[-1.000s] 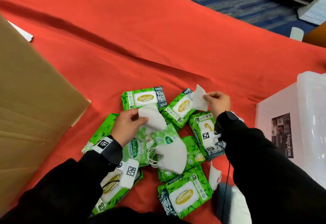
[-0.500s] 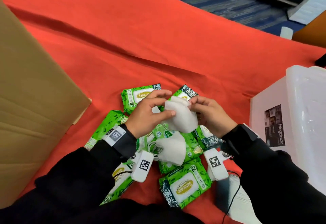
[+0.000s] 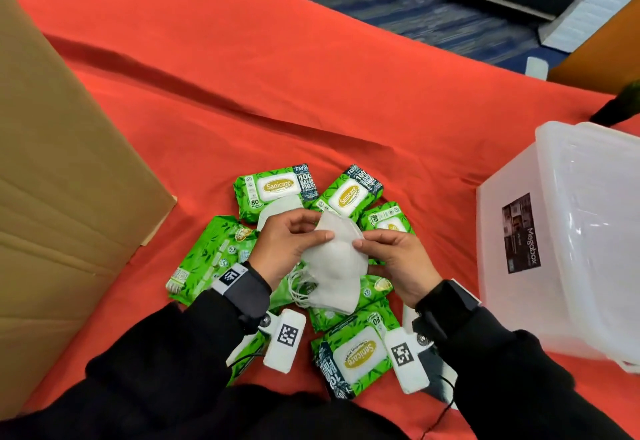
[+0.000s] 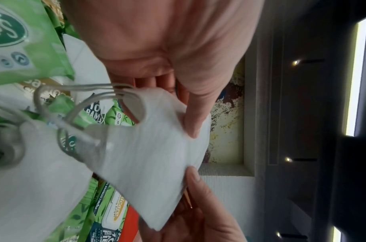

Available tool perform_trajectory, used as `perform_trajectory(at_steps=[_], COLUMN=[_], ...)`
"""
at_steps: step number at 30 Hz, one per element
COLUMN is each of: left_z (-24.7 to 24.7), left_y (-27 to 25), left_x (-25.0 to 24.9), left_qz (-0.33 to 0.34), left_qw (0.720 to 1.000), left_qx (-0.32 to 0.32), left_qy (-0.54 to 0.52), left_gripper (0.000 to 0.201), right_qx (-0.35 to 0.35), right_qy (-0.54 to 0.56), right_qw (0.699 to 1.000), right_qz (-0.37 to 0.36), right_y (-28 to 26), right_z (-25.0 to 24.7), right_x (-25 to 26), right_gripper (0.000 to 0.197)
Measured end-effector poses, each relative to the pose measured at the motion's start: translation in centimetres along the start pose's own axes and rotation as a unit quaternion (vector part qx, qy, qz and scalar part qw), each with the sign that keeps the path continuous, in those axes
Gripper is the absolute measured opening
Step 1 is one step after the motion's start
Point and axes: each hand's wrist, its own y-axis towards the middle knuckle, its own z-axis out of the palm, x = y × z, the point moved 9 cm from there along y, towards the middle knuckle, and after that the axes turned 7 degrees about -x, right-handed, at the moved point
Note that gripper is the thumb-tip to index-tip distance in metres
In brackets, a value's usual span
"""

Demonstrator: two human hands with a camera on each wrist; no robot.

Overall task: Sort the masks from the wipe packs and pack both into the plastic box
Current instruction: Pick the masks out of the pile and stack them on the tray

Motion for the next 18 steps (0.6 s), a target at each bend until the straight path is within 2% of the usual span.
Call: perform_trajectory(at_steps=[5,10,18], left_z=[-0.1,0.2,0.2], left_y=[-0.5,-1.0,-1.3], left_x=[0.5,0.9,1.6], left_qz=[-0.005,-0.007,-0.022], left_qw=[1.000,1.000,1.000], left_qx=[-0.010,-0.005,-0.002], left_qy=[0.003,-0.001,0.011], left_gripper=[0.013,0.020,0.022], right_qx=[-0.005,-0.005,-0.008], right_qy=[-0.016,-0.029,-0.006], right_qw=[1.000,0.999,1.000], right_qz=[-0.008,-0.018,-0.008], right_y=[-0.9,-1.4,-1.9], right_z=[0.0,0.2,0.4], right_x=[-0.7,-1.5,-1.9], right_gripper=[0.012,0.006,0.017])
